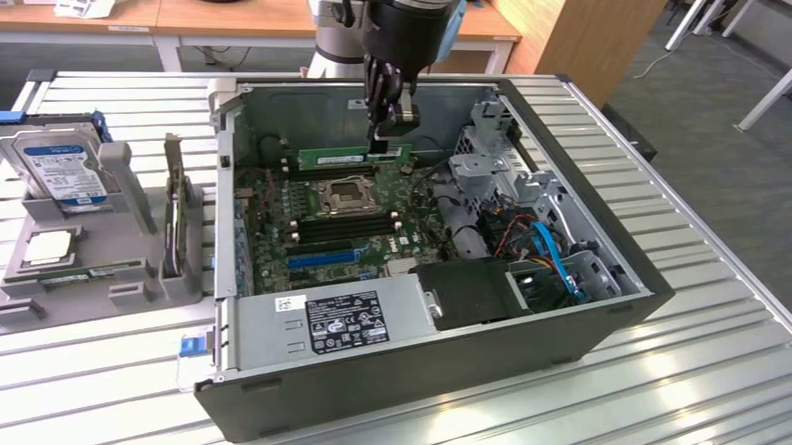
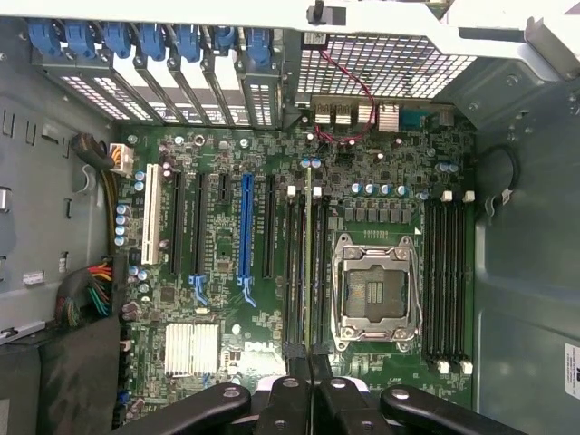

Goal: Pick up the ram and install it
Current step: 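Insert the ram into the slot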

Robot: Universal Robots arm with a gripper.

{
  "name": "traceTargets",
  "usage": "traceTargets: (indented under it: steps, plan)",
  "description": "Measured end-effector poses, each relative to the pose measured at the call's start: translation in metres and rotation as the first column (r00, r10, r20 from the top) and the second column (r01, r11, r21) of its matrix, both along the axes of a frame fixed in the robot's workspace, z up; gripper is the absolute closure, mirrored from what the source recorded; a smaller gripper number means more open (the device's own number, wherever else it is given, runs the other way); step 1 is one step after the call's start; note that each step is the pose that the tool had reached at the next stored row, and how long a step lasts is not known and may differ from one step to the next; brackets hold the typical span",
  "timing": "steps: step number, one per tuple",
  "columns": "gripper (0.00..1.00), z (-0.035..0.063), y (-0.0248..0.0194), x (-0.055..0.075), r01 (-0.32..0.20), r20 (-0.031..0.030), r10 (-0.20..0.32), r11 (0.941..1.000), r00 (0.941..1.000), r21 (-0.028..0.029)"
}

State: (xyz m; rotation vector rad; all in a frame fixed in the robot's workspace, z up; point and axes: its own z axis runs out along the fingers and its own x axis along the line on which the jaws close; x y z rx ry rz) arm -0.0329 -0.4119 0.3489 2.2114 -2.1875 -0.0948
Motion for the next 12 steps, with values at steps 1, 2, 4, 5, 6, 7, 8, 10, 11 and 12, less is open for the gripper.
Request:
traceTargets:
  steps: [1, 2, 4, 5, 6, 7, 8, 10, 11, 12]
  plan:
    - [0.88, -0.0002, 0.0000, 0.0000, 0.000, 0.0000, 0.000, 1.0000, 1.0000, 0.0000]
    - [0.88, -0.0007, 0.0001, 0.0000, 0.000, 0.0001, 0.000, 1.0000, 1.0000, 0.0002]
    - [0.88, -0.0021, 0.0000, 0.0000, 0.000, 0.0000, 0.000, 1.0000, 1.0000, 0.0000]
    - [0.88, -0.0031, 0.0000, 0.0000, 0.000, 0.0000, 0.000, 1.0000, 1.0000, 0.0001]
    - [0.88, -0.0041, 0.0000, 0.0000, 0.000, 0.0000, 0.000, 1.0000, 1.0000, 0.0000]
    - [0.88, -0.0052, 0.0000, 0.0000, 0.000, 0.0000, 0.000, 1.0000, 1.0000, 0.0000]
    - [0.88, -0.0061, 0.0000, 0.0000, 0.000, 0.0000, 0.000, 1.0000, 1.0000, 0.0000]
    - [0.88, -0.0080, 0.0000, 0.0000, 0.000, -0.0001, 0.000, 1.0000, 1.0000, 0.0000]
    - [0.88, -0.0090, 0.0000, 0.0000, 0.000, 0.0000, 0.000, 1.0000, 1.0000, 0.0000]
    - [0.88, -0.0100, 0.0000, 0.0000, 0.000, 0.0000, 0.000, 1.0000, 1.0000, 0.0000]
